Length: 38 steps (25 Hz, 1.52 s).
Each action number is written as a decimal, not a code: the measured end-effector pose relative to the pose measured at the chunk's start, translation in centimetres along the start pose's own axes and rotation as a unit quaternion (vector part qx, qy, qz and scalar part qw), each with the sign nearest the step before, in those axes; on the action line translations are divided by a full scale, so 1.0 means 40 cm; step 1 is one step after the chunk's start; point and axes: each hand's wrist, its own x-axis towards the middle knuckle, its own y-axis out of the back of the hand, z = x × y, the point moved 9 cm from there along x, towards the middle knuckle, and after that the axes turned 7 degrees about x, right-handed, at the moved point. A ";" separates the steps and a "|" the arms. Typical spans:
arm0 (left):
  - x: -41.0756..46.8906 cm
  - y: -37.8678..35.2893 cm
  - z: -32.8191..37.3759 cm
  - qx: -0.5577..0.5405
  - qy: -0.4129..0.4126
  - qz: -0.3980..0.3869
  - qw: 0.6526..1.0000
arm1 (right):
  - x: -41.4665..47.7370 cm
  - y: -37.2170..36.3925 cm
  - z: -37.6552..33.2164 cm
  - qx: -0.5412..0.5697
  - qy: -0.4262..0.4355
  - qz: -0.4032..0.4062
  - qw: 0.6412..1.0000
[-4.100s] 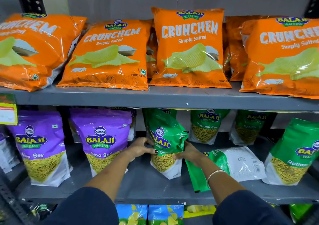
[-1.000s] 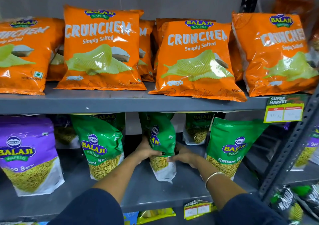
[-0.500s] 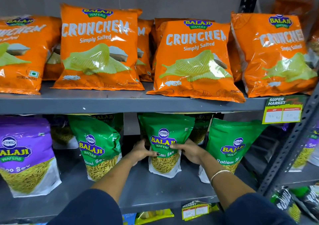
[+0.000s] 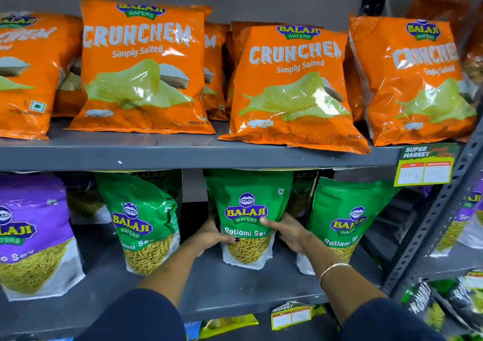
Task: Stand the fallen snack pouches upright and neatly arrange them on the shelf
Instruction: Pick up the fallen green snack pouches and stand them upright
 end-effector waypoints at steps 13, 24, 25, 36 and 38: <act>-0.079 -0.099 -0.066 0.066 0.026 0.003 0.997 | -0.126 0.005 0.125 -0.152 -0.153 -0.080 0.973; -0.133 -0.053 -0.049 -0.007 0.016 0.044 0.999 | -0.092 -0.018 -0.114 -0.008 0.015 0.076 0.997; -0.133 -0.053 -0.048 -0.008 0.017 0.039 0.999 | -0.096 0.005 -0.191 -0.021 0.064 0.145 0.987; -0.118 -0.061 -0.070 0.035 0.044 0.009 0.998 | -0.142 -0.321 -0.394 -0.576 0.221 0.087 0.782; -0.112 -0.060 -0.072 0.042 0.043 0.009 0.998 | -0.148 -0.255 -0.386 -0.580 0.217 0.174 0.766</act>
